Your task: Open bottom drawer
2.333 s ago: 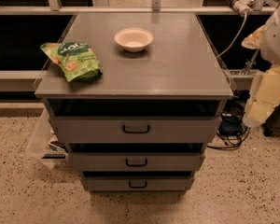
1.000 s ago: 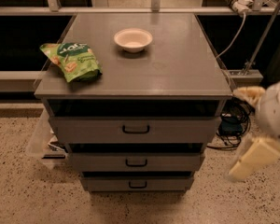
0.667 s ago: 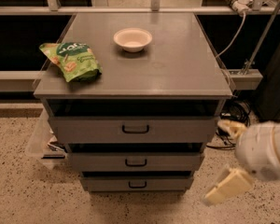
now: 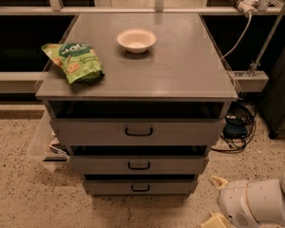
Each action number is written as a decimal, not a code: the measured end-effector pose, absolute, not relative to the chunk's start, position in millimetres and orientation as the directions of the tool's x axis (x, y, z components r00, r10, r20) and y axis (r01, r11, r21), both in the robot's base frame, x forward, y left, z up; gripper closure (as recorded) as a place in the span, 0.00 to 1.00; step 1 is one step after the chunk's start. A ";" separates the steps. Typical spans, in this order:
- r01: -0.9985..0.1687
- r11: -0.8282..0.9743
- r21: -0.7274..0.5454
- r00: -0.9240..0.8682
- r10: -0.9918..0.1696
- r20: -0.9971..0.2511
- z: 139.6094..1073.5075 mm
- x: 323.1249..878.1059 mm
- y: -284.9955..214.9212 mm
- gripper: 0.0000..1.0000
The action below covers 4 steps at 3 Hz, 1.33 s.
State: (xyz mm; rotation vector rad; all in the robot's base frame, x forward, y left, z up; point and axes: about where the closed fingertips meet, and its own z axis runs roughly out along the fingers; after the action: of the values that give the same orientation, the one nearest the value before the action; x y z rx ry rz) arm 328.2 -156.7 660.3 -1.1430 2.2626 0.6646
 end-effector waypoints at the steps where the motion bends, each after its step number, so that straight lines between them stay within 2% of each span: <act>1: -0.807 0.555 0.201 -0.531 -0.534 -0.658 647.7 326.5 -167.2 0.00; 3: -0.817 0.541 0.200 -0.497 -0.483 -0.721 569.8 374.1 -184.7 0.00; 4: -0.832 0.484 0.269 -0.502 -0.453 -0.737 510.5 397.6 -175.0 0.00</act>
Offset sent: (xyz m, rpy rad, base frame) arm 0.0417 -0.0357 -0.1734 0.2651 0.0159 -0.0689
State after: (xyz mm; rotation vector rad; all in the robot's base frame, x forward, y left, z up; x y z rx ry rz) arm 397.6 -175.0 510.5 -1.0562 2.1416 0.8361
